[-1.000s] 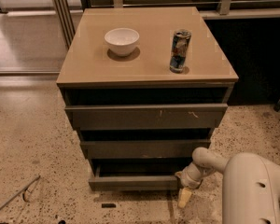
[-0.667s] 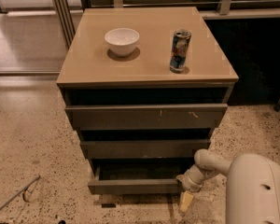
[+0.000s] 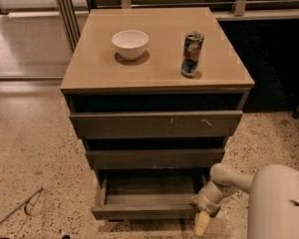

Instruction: Open bottom drawer

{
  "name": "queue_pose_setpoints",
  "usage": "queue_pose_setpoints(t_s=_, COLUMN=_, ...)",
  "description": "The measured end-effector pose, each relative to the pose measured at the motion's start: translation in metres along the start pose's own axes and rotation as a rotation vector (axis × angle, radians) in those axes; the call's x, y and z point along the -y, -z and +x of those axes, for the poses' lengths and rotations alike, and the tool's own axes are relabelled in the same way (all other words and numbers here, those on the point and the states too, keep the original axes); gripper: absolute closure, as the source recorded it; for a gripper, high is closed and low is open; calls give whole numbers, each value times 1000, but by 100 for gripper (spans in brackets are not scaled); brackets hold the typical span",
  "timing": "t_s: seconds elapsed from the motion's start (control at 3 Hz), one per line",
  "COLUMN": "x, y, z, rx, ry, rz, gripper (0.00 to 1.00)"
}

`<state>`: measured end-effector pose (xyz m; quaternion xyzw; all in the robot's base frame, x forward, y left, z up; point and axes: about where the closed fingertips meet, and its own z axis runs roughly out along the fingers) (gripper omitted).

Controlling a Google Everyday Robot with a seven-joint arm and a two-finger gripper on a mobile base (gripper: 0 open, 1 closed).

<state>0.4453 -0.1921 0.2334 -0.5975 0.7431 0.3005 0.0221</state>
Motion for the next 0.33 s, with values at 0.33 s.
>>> queue_pose_setpoints(t_s=0.33, x=0, y=0, z=0, rx=0, ry=0, rz=0, gripper=0)
